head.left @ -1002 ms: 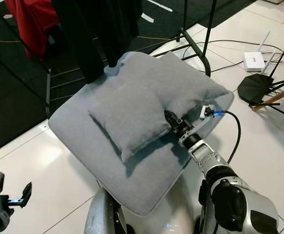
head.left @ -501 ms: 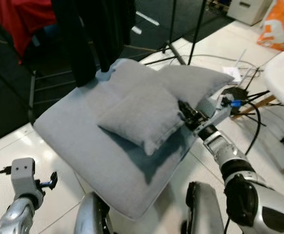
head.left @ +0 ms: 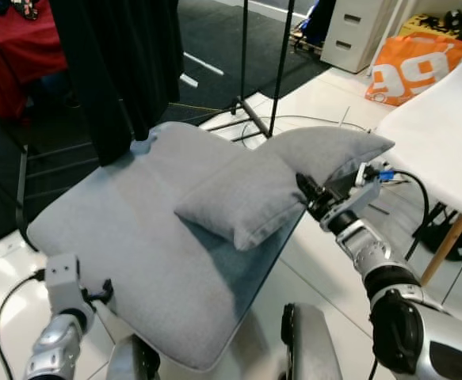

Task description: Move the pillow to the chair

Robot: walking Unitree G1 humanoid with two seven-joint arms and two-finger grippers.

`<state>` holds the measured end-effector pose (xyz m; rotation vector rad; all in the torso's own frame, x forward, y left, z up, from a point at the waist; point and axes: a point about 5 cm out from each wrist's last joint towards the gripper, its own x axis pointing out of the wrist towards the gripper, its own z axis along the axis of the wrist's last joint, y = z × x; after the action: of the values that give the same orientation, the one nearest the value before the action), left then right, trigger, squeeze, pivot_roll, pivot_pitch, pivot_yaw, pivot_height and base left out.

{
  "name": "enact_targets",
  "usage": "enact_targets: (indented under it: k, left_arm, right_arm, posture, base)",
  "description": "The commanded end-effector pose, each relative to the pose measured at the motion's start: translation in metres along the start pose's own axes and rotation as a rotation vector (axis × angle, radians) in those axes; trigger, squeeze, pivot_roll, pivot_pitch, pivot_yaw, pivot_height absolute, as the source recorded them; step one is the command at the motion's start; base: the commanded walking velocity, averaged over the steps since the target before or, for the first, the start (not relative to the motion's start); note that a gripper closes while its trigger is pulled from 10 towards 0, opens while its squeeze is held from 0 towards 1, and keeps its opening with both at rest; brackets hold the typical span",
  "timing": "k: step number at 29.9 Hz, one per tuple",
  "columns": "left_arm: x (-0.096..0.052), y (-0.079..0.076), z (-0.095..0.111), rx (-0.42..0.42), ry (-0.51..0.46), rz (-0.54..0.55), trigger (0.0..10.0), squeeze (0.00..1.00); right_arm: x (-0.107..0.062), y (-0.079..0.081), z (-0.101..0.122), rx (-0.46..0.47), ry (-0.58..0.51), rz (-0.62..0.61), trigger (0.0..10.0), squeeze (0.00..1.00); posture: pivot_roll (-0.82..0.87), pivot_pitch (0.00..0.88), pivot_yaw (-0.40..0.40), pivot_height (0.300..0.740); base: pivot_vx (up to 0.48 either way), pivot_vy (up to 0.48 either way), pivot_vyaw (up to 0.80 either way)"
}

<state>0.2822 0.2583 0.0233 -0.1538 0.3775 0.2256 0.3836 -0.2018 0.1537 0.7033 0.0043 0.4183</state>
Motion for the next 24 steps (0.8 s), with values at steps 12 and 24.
enact_targets:
  k: [12, 24]
  left_arm:
    - [0.0021, 0.0069, -0.0101, -0.008, 0.046, 0.048, 10.0, 0.00]
    - [0.0027, 0.0076, -0.0103, -0.011, 0.030, 0.054, 10.0, 0.00]
  right_arm:
    - [0.0001, 0.0005, -0.0044, -0.011, 0.022, 0.005, 0.0, 0.00]
    - [-0.0001, 0.0008, -0.0065, -0.023, 0.038, 0.010, 0.0, 0.00]
  posture:
    - [-0.16, 0.096, 0.025, 0.472]
    - [-0.17, 0.098, 0.022, 0.512]
  base:
    - [-0.314, 0.000, 0.00]
    - [-0.177, 0.000, 0.00]
